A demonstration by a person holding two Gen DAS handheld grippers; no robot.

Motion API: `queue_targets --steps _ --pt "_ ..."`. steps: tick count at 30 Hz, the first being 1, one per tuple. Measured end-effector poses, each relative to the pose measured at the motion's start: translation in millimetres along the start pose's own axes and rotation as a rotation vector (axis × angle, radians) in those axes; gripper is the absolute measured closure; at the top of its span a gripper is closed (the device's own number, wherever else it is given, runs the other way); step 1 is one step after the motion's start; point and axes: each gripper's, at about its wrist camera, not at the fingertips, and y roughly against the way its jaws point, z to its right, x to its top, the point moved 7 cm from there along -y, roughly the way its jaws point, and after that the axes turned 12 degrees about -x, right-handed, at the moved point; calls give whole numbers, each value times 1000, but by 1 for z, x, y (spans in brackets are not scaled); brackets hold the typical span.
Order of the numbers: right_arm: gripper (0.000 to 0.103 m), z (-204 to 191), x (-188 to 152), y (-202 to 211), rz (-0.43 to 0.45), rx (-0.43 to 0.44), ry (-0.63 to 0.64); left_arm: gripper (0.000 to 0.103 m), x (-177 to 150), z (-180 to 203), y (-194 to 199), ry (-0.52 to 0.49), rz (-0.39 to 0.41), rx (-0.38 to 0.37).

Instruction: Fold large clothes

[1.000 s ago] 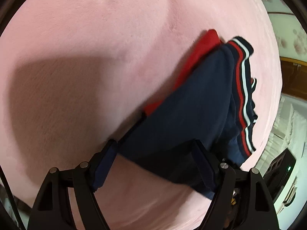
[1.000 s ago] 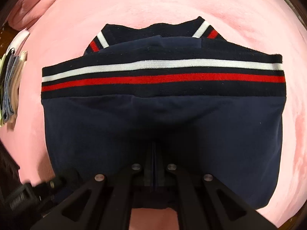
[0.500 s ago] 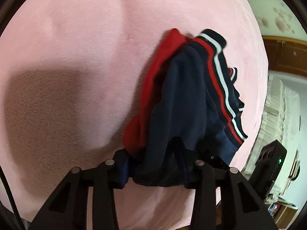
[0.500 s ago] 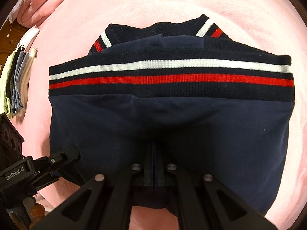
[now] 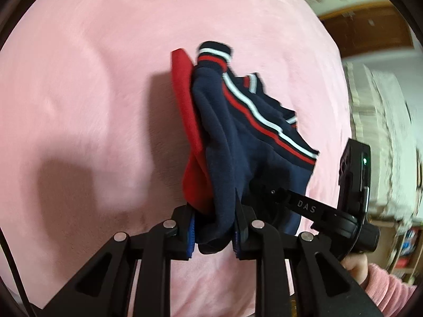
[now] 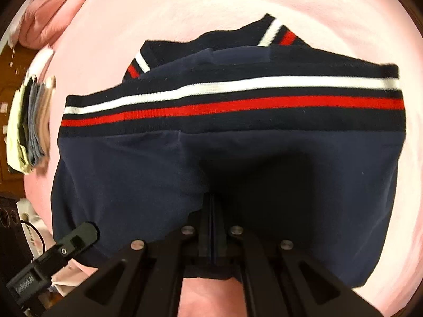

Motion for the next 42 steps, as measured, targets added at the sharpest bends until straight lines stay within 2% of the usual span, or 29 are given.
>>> queue_targets --steps 4,8,10,17,22,28,34,36,39,41,42 --pt "103 12 -6 13 27 2 -49 85 -2 26 3 -101 -10 -12" --pt "103 29 -13 28 85 99 -153 85 -7 47 2 -185 -18 9" --pt "103 39 -15 37 117 117 -189 85 -11 58 1 -221 -21 20" --pt "103 69 -19 72 199 176 -214 86 -29 94 -6 -330 -26 84" --pt "103 81 -20 86 232 197 -198 87 -44 117 -21 -359 -20 154" --pt "103 118 -13 96 210 237 -198 87 -61 142 -51 -338 -4 196" --pt "103 158 -9 95 189 242 -165 86 -85 146 -98 -332 -41 309" --pt "103 169 -7 93 179 259 -179 80 -90 146 -109 -331 -76 316" --pt "103 178 -7 91 160 330 -206 61 -103 151 -119 -340 -154 291" --pt "98 175 -8 88 137 364 -216 29 -111 155 -115 -343 -189 265" --pt "98 175 -9 84 117 376 -216 20 -115 157 -109 -343 -204 261"
